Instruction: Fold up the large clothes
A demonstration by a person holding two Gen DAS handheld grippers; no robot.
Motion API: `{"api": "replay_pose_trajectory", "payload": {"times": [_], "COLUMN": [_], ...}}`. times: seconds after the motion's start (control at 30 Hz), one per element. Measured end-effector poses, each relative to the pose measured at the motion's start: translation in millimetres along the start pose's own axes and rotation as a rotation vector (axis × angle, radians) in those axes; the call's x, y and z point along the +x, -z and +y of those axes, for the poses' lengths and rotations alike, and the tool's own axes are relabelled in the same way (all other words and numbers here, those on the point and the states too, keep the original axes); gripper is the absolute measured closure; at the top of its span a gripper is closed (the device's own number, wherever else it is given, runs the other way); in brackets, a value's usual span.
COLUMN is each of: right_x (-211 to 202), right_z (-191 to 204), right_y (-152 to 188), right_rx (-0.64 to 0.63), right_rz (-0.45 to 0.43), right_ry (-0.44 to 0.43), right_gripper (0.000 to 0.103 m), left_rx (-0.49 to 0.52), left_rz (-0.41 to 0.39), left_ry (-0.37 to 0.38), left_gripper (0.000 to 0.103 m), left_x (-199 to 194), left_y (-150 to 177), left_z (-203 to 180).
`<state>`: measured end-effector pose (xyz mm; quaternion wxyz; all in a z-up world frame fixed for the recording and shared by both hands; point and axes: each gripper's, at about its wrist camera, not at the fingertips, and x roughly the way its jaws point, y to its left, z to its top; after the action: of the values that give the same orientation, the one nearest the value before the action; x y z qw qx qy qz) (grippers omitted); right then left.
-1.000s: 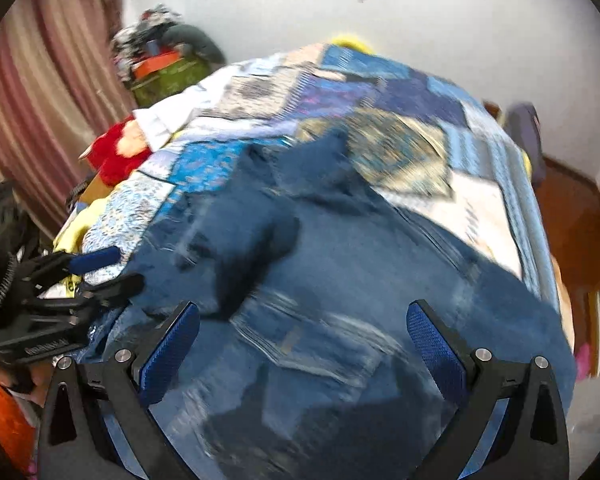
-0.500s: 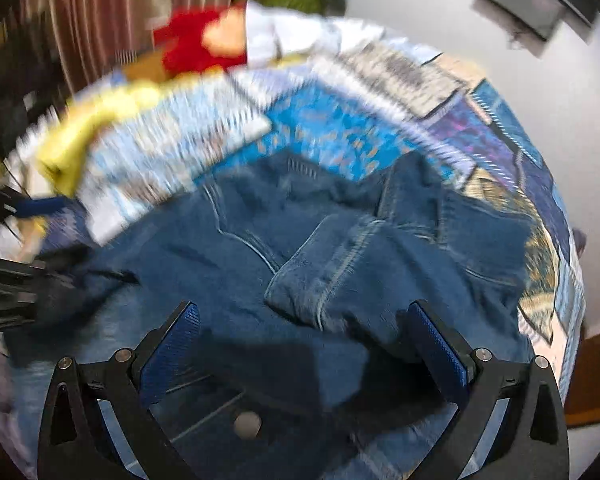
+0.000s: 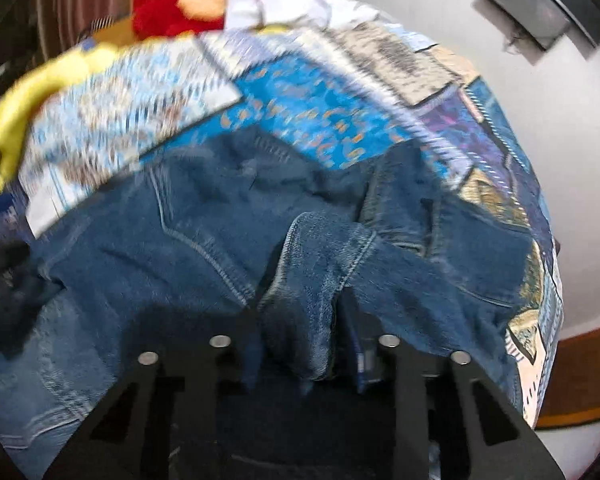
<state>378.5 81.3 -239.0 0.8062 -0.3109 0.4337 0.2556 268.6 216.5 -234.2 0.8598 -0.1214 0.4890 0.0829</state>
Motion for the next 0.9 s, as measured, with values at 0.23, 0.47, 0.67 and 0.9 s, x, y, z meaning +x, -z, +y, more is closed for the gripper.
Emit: {"api": "replay_pose_trajectory", "payload": {"times": [0.23, 0.47, 0.67, 0.9], "right_x": [-68.3, -106.5, -101.8, -44.8], "right_z": [-71.9, -142.6, -159.6, -161.2], "right_y": [3.7, 65.7, 133.1, 188.6], "right_rx": [0.205, 0.368, 0.312, 0.302], "right_rz": [-0.17, -0.218, -0.129, 0.094], "right_ry": [0.021, 0.014, 0.104, -0.013], "right_gripper": [0.09, 0.091, 0.09, 0.09], "left_rx": [0.067, 0.148, 0.04, -0.124], "left_rz": [-0.037, -0.029, 0.079, 0.219], "left_ry": [-0.005, 0.051, 0.256, 0.464], "left_gripper": [0.039, 0.039, 0.039, 0.038], "left_x": [-9.4, -8.8, 10.3, 65.5], "left_y": [-15.9, -31.6, -60.5, -104.4], "left_z": [-33.4, -80.6, -110.5, -147.2]}}
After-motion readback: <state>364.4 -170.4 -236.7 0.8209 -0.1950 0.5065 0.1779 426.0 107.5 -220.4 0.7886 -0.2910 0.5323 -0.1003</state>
